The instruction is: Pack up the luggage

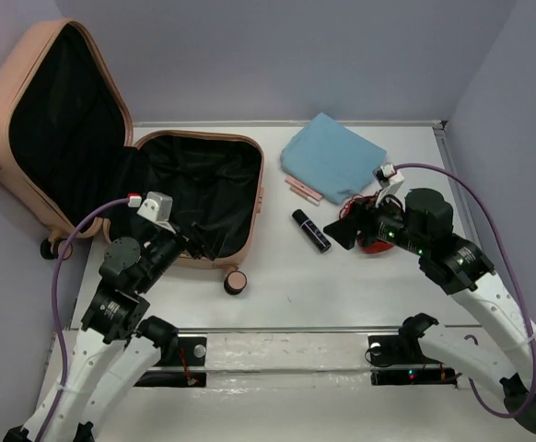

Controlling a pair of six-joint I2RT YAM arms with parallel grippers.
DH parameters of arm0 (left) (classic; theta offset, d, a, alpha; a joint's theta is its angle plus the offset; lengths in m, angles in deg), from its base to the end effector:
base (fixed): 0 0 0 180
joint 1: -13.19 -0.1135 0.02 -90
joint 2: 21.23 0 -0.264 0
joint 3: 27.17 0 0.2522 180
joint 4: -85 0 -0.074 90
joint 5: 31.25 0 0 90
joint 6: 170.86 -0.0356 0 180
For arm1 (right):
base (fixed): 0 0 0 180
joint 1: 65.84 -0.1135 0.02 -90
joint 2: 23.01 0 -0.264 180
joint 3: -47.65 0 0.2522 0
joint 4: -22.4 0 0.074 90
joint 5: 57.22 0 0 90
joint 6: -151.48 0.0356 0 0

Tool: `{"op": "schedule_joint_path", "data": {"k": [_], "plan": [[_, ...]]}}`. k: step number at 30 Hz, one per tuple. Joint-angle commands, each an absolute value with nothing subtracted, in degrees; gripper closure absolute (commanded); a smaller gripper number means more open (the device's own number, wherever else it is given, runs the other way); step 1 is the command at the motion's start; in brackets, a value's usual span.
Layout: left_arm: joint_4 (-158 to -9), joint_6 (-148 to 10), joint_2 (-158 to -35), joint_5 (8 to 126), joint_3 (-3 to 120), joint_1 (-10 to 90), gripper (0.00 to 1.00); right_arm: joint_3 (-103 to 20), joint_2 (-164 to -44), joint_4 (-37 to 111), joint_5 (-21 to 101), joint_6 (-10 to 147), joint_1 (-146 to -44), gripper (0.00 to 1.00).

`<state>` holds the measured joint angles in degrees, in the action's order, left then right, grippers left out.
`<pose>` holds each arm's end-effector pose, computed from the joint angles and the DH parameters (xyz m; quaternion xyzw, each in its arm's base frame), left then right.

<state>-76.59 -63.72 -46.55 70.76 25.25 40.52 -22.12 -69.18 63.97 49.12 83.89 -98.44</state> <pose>0.0974 -0.0587 0.3577 0.1366 0.6383 -0.3486 0.6726 0.1388 0.1007 0.3715 -0.1543 0.7901 0.3708 0.4632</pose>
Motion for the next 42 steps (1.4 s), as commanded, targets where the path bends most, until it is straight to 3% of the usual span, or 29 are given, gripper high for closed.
{"op": "schedule_joint_path", "data": {"k": [1, 6, 8, 10, 11, 12, 16, 23, 31, 38, 42], "plan": [[-78.86, -64.34, -46.63, 71.67, 25.09, 38.86, 0.01, -20.78, -70.82, 65.61, 45.97, 82.31, -98.54, 0.28], [-78.51, -64.43, -48.21, 74.56, 25.18, 37.01, 0.01, -18.85, -73.54, 65.52, 44.03, 80.11, -98.54, 0.43], [-79.12, -64.17, -48.74, 75.35, 25.09, 36.48, 0.01, -18.23, -75.65, 65.43, 43.68, 79.41, -99.68, 0.56], [-79.65, -63.64, -49.18, 76.41, 24.83, 35.08, 0.01, -17.79, -78.54, 65.08, 42.28, 79.41, -101.86, 0.78], [-79.92, -63.46, -49.35, 76.85, 24.83, 34.46, 0.01, -17.70, -79.60, 64.64, 41.32, 79.41, -103.01, 0.79], [-80.27, -63.20, -49.53, 77.38, 24.57, 33.24, 0.01, -17.35, -80.74, 64.12, 38.78, 79.49, -104.33, 0.78], [-80.62, -62.41, -49.79, 78.70, 24.30, 31.30, 0.01, -17.35, -87.16, 60.60, 34.11, 79.76, -110.48, 0.37], [-80.53, -62.41, -49.71, 78.52, 24.21, 29.80, 0.01, -22.08, -103.31, 57.52, 20.07, 77.30, -112.87, 0.22], [-80.27, -62.58, -48.92, 78.70, 24.21, 29.62, 0.01, -29.03, -114.14, 58.57, 11.07, 73.44, -111.72, 0.19], [-80.44, -62.76, -48.83, 79.23, 24.21, 29.45, 0.01, -33.95, -123.01, 58.31, 16.08, 69.48, -107.07, 0.20], [-80.36, -62.67, -48.57, 79.23, 24.21, 29.27, 0.01, -35.28, -126.80, 57.44, 18.53, 68.95, -106.02, 0.27]]}}
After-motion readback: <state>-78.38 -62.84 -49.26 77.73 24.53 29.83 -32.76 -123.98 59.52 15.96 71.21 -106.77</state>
